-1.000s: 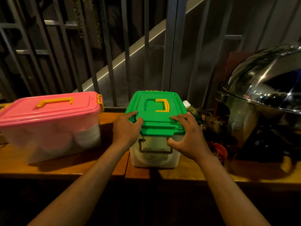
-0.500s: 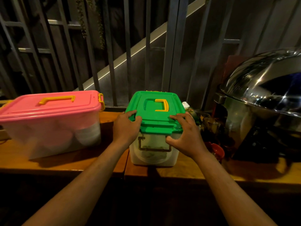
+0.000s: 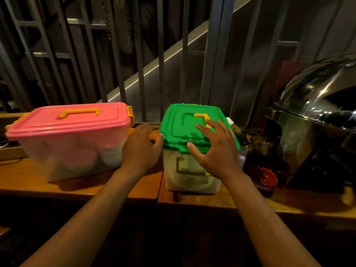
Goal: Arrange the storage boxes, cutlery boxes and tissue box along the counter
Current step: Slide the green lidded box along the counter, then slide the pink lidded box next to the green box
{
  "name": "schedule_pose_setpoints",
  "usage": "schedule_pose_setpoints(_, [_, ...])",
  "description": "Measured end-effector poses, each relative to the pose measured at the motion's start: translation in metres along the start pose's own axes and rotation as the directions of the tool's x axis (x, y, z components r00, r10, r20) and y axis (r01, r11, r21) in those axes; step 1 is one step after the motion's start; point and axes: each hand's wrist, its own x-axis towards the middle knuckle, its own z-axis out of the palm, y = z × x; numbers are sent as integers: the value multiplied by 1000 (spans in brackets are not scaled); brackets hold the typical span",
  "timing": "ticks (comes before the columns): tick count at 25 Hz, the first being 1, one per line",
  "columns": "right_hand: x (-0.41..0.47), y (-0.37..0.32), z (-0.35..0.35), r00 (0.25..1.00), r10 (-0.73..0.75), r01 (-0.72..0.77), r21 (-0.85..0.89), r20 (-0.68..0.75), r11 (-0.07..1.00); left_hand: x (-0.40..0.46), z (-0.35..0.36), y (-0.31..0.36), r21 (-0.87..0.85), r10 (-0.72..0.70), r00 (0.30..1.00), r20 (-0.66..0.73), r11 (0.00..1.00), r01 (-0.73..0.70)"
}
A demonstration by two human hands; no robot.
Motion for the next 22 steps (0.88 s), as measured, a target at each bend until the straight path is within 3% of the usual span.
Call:
schedule_pose_setpoints(5, [29,-94,59,991,-132,131,71,-3,989,0,-82,-72,110,22,993,-118,994,-9])
schedule_pose_setpoints(8, [48,-162,107,982,-187,186,127,-4,974,9,-135,-135,235,-35,987,-154,970,71])
schedule_pose_setpoints(14, [69,-293,201,973,-221,202,223,64,954,31,-212,-255,424,-82,983,-164,894,145])
schedule_pose_setpoints(18, [82,-343,250,961,-191,165,137,200,977,46,-229,-316,328,-195,980,-42,924,198])
schedule_pose_setpoints(20, [83,-353,264,967,-170,152,104,188,983,50,-228,-332,183,-223,973,55,960,210])
schedule_pose_setpoints(22, [83,-350,269,980,-169,154,140,107,978,48,-220,-333,154,-204,978,47,969,194])
